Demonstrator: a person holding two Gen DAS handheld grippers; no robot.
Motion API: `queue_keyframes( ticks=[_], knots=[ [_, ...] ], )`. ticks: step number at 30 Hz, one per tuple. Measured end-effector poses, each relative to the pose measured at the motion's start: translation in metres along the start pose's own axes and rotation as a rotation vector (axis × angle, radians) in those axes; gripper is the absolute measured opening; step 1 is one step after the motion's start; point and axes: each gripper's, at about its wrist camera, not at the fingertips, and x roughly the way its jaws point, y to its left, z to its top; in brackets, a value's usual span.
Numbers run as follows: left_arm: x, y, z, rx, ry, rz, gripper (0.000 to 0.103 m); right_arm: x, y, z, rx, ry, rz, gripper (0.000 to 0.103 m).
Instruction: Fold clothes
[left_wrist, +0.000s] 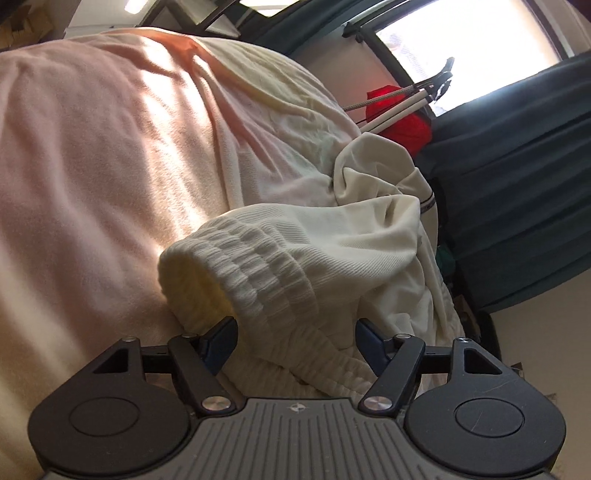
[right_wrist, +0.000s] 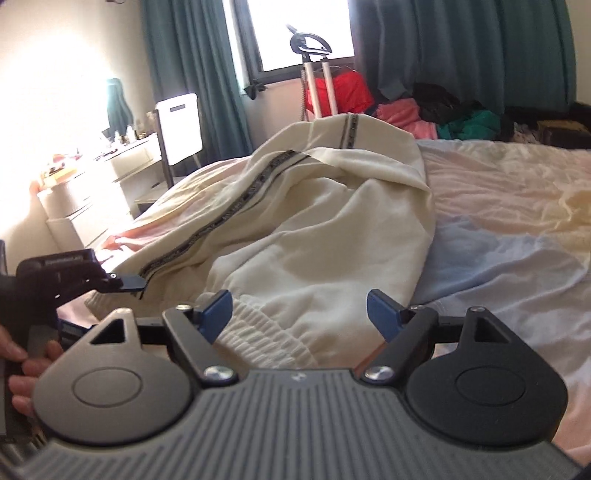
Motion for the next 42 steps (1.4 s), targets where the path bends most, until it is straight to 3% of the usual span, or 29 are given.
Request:
queue_keyframes(
  ticks=[1,2,5,11,16,18,21,25,27,30,31,33,34,37,38,39,42],
  knots=[
    [0.001,-0.003,0.0,0.015,-0.017,0.003,0.043,0.004,-0.006,-0.001,0.036,0.01,-0.022,0.082],
    [0.0,-0.002,0.003,0.009,-0.034,0.006,0.028,0.007,-0.012,-0.002,0.073,0.02,-0.044,0.082],
    [-0.008,0.009,0.017,-0.053,-0.083,0.017,0.014,0.012,-0.026,-0.004,0.169,0.031,-0.071,0.082],
    [-0.023,0.031,0.044,-0.178,-0.181,0.039,0.011,0.017,-0.039,-0.009,0.267,0.04,-0.06,0.082],
    [-0.036,0.049,0.067,-0.282,-0.263,0.058,0.006,0.027,-0.056,-0.018,0.458,0.089,0.059,0.082],
    [-0.025,0.055,0.072,-0.283,-0.237,0.125,0.007,0.031,-0.06,-0.02,0.531,0.096,0.112,0.082],
    [-0.03,0.047,0.068,-0.22,-0.208,0.136,0.007,0.032,-0.06,-0.021,0.559,0.09,0.15,0.081],
    [-0.042,0.035,0.061,-0.137,-0.171,0.133,0.02,0.038,-0.058,-0.024,0.587,0.117,0.231,0.083],
    [-0.056,0.029,0.059,-0.091,-0.156,0.14,0.036,0.042,-0.056,-0.026,0.61,0.127,0.273,0.083],
    [-0.074,0.011,0.063,0.017,-0.133,0.144,0.047,0.056,-0.048,-0.024,0.602,0.183,0.31,0.083],
    [-0.077,0.003,0.066,0.063,-0.131,0.148,0.051,0.062,-0.045,-0.023,0.591,0.202,0.311,0.083],
    [-0.07,-0.012,0.07,0.213,-0.152,0.191,0.076,0.075,-0.038,-0.024,0.565,0.234,0.303,0.083],
    [-0.065,-0.02,0.072,0.294,-0.165,0.216,0.079,0.081,-0.036,-0.025,0.562,0.246,0.31,0.082],
    [-0.046,-0.034,0.076,0.497,-0.175,0.276,0.081,0.099,-0.03,-0.029,0.548,0.267,0.342,0.069],
    [-0.034,-0.03,0.077,0.51,-0.14,0.275,0.081,0.102,-0.027,-0.03,0.529,0.273,0.338,0.067],
    [-0.023,-0.025,0.079,0.524,-0.106,0.274,0.081,0.101,-0.025,-0.028,0.509,0.269,0.334,0.057],
    [0.005,-0.002,0.084,0.445,-0.014,0.253,0.079,0.089,-0.019,-0.02,0.463,0.219,0.335,0.034]
  ],
)
